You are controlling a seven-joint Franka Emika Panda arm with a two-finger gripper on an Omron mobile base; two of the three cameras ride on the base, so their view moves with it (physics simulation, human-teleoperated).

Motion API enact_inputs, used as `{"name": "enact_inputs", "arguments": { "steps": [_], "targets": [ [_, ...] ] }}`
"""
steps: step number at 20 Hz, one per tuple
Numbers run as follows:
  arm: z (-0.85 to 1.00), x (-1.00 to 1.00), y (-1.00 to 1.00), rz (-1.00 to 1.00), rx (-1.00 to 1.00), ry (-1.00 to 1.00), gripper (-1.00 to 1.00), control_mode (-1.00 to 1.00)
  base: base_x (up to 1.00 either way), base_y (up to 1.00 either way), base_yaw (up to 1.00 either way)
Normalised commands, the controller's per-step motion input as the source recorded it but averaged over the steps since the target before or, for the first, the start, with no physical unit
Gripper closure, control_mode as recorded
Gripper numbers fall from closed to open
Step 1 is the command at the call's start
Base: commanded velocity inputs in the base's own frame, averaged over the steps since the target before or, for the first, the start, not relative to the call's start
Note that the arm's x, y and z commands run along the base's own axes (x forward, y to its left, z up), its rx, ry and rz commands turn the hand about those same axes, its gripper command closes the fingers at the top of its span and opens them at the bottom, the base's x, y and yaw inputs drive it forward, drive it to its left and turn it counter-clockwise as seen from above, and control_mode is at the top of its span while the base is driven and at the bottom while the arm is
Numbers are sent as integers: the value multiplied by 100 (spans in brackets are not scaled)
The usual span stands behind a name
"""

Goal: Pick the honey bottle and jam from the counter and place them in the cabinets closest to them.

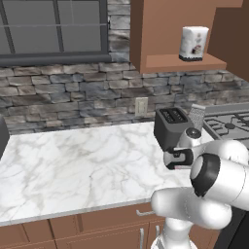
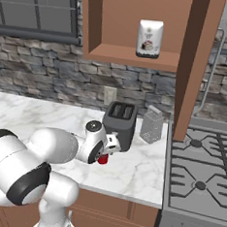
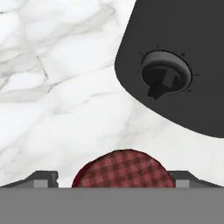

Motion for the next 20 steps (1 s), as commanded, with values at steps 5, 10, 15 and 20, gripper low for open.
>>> {"name": "enact_inputs", "arguments": {
  "steps": [5,10,15,20],
  "targets": [
    [-13,4,3,0,-2,0,100,-100,0,0,0],
    [0,0,0,0,0,0,100,-100,0,0,0],
    [10,0,0,0,1,0,100,-100,0,0,0],
    [26,0,0,-3,0,0,100,-100,0,0,0]
  ]
}}
